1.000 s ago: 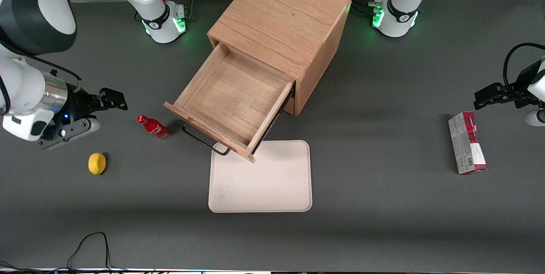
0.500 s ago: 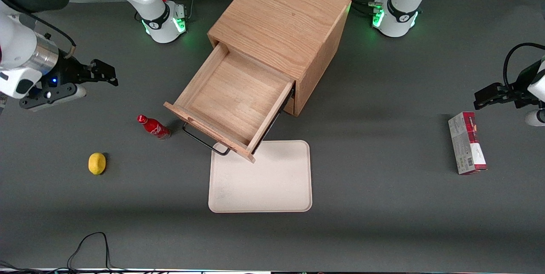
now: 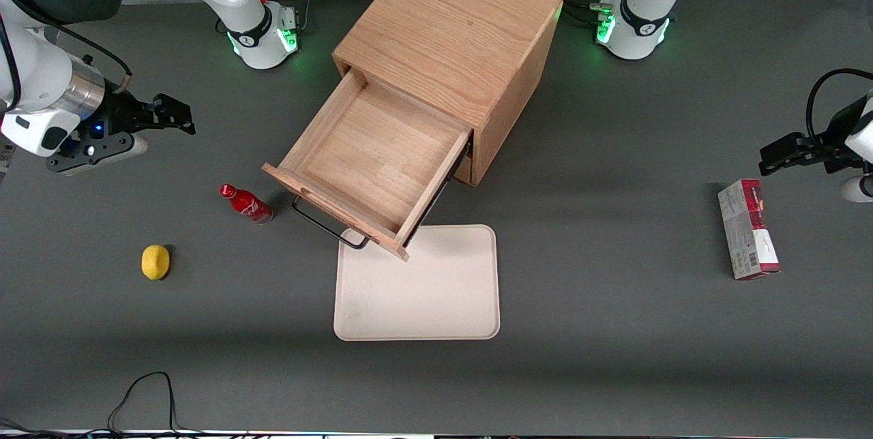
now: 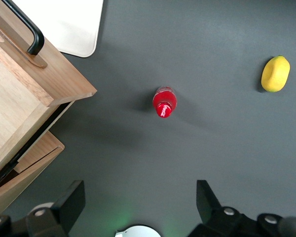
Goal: Open upper drawer
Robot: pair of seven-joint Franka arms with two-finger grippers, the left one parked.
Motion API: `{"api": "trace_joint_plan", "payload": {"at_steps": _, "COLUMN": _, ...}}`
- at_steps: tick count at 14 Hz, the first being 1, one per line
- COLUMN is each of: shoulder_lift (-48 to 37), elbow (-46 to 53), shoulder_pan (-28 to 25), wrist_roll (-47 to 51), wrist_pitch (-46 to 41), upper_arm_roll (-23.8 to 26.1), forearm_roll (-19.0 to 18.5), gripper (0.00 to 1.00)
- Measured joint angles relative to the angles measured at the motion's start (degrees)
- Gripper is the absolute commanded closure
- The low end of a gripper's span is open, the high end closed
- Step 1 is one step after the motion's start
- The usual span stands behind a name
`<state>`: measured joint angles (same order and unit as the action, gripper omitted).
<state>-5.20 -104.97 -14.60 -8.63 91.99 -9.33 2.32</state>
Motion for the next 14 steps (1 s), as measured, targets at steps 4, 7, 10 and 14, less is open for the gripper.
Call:
{"api": "trace_joint_plan", "payload": {"at_steps": 4, "shoulder_lift": -1.7, "elbow": 0.1, "shoulder_pan": 2.9, "wrist_roll": 1.1, "wrist_pitch": -1.2, "upper_arm_roll": 1.2, "forearm_roll": -0.4, "gripper": 0.00}}
{"api": "trace_joint_plan", "payload": {"at_steps": 7, "shoulder_lift": -3.8, "elbow": 0.3, "shoulder_pan": 14.6, "wrist_roll": 0.4, "wrist_pitch": -2.4, "upper_arm_roll": 9.4, "forearm_roll": -0.4, "gripper": 0.00}}
{"api": "trace_joint_plan", "payload": {"at_steps": 10, "shoulder_lift": -3.7, "elbow": 1.3, "shoulder_pan": 16.9, "wrist_roll": 0.5, "wrist_pitch": -1.7, "upper_arm_roll": 11.4, "forearm_roll": -0.4, "gripper": 0.00}}
{"api": "trace_joint_plan", "payload": {"at_steps": 14, "shoulder_lift": -2.9, "elbow": 2.4, "shoulder_pan": 16.3, "wrist_roll": 0.5, "wrist_pitch": 0.2, "upper_arm_roll": 11.4, "forearm_roll": -0.4, "gripper": 0.00}}
